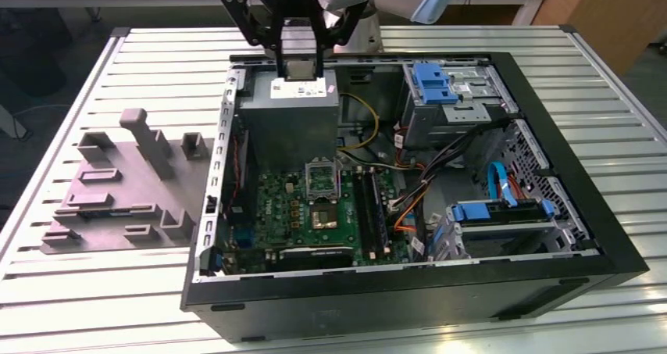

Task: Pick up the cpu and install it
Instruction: 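Pick up the cpu and move it towards the insertion slot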

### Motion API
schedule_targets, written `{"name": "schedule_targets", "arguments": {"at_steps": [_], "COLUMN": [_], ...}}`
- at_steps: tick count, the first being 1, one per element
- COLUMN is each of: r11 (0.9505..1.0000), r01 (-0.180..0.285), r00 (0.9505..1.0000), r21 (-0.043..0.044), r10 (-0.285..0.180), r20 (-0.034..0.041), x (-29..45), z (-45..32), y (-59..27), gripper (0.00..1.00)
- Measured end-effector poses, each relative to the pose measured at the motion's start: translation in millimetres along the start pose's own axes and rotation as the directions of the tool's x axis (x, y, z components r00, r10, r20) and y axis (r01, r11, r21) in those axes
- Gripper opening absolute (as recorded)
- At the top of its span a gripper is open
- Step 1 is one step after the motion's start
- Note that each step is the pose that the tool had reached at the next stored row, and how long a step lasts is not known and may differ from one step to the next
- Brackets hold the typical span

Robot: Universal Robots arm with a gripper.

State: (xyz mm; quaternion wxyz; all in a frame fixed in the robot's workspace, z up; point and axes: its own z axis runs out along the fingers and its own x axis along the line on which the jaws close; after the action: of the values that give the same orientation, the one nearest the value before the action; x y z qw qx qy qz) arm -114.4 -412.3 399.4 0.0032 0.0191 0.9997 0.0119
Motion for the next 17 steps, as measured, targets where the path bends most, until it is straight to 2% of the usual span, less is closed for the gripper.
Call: {"name": "schedule_targets", "arguments": {"at_steps": [6,10,11,12,15,17], "r11": [1.0,1.0,1.0,1.0,1.0,1.0], "r01": [0.0,0.0,0.0,0.0,0.0,0.0], "r00": [1.0,1.0,1.0,1.0,1.0,1.0], "r21": [0.0,0.0,0.0,0.0,0.0,-0.0001], "r10": [0.0,0.0,0.0,0.0,0.0,0.0], "r20": [0.0,0.0,0.0,-0.0001,0.0001,0.0], "x": [-0.4,-3.6,-22.6,-31.0,-24.7,-23.9], "z": [0.0,0.0,0.2,0.2,0.4,0.5], "y": [0.0,0.1,0.9,1.1,1.0,1.0], "gripper": [0.47,0.47,0.47,0.47,0.47,0.47]}}
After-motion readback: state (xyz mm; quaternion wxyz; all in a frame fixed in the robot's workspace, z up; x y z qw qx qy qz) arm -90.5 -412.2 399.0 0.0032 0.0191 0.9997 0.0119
